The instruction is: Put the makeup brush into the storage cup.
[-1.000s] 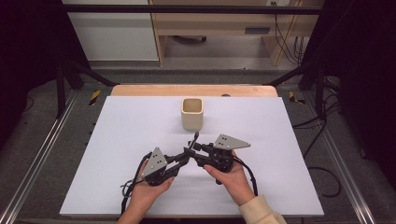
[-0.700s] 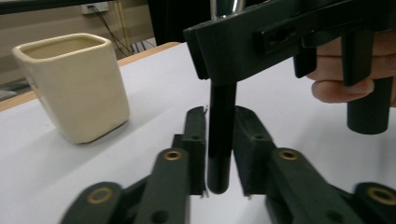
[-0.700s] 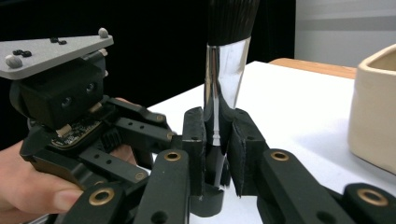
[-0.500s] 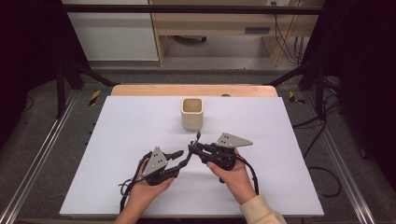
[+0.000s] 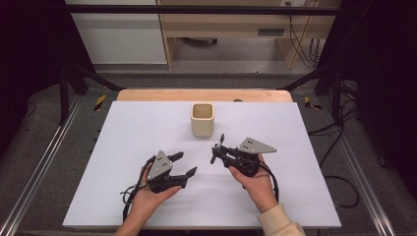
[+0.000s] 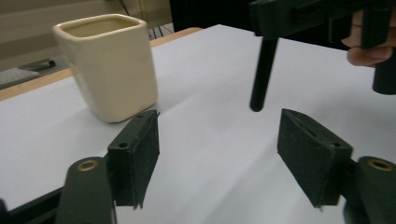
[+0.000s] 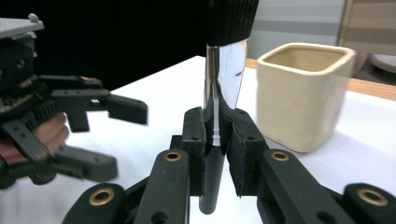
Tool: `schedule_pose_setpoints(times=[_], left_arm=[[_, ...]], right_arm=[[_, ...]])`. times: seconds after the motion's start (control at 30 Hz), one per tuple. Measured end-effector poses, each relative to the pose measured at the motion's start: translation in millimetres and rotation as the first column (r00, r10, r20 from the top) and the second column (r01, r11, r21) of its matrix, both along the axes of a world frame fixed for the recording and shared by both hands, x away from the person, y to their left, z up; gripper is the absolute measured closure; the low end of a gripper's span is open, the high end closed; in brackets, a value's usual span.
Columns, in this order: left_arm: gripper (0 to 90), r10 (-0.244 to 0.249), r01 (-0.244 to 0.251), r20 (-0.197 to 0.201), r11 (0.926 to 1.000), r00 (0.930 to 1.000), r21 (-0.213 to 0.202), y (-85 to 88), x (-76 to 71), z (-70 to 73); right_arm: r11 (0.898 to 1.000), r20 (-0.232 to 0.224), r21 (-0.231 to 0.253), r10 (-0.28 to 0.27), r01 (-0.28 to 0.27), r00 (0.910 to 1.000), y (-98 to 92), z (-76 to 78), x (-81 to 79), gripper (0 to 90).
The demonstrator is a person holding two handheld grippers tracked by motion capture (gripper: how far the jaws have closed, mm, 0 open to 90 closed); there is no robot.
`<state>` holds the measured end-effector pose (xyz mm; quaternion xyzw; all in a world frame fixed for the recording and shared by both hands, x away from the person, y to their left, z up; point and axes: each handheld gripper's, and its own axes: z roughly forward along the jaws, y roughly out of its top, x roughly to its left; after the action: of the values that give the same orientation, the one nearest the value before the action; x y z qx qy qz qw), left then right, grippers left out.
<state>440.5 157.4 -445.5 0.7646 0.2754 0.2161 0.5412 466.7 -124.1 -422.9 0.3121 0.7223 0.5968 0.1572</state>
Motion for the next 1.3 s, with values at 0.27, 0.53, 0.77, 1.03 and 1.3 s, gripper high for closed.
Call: schedule_pose_setpoints(times=[0.27, 0.53, 0.77, 1.03, 1.3], left_arm=[[12.6, 0.077, -0.077, -0.012, 0.997, 0.9969, -0.007, 21.0, 5.9, 3.3], [5.8, 0.131, -0.131, 0.001, 0.9912, 0.9914, -0.021, 42.5, 9.5, 4.9], [4.4, 0.153, -0.15, 0.032, 0.9864, 0.9878, -0.067, 57.4, 9.1, 9.2], [3.4, 0.168, -0.161, 0.068, 0.9815, 0.9834, -0.104, 75.1, 4.4, 9.7], [3.4, 0.195, -0.18, 0.103, 0.9746, 0.9754, -0.132, 98.8, -6.8, 10.1]], right_arm=[[0.999, 0.023, -0.021, -0.04, 0.04, 0.999, -9.8, 1.5, -0.2, 78.1], [0.997, 0.042, -0.034, -0.073, 0.075, 0.9964, -14.6, 2.0, 1.4, 78.1], [0.995, 0.056, -0.043, -0.084, 0.086, 0.9949, -17.2, 2.9, 0.7, 78.1], [0.993, 0.066, -0.065, -0.09, 0.095, 0.9937, -21.4, 2.5, 1.4, 78.1], [0.99, 0.074, -0.092, -0.099, 0.106, 0.9924, -23.3, 1.6, -1.0, 78.1]])
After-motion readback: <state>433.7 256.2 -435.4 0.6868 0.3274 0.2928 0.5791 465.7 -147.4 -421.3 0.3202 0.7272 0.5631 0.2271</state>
